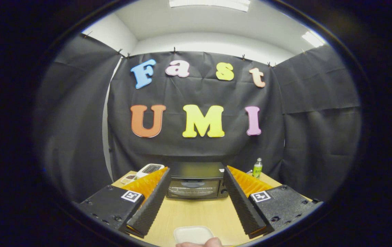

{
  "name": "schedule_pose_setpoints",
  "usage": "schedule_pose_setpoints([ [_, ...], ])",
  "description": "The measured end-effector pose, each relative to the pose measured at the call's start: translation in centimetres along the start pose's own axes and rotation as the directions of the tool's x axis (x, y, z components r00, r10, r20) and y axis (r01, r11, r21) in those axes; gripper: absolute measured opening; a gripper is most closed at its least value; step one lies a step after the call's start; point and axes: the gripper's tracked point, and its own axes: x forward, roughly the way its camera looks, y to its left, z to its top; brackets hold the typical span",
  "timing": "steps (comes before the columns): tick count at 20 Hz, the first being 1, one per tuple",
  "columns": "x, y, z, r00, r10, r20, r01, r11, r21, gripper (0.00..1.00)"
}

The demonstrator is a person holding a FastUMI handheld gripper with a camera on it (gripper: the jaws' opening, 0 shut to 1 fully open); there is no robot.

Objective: Open the toaster oven, put the food inside, and close the toaster oven door.

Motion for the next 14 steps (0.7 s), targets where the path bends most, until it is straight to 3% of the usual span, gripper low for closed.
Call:
schedule_pose_setpoints([
  [7,-4.0,2.3,-0.2,0.999,0.032,0.022,-0.031,0.999,-0.018,1.00],
  [14,-4.5,3.5,-0.9,0.999,0.045,0.012,-0.045,0.999,0.001,1.00],
])
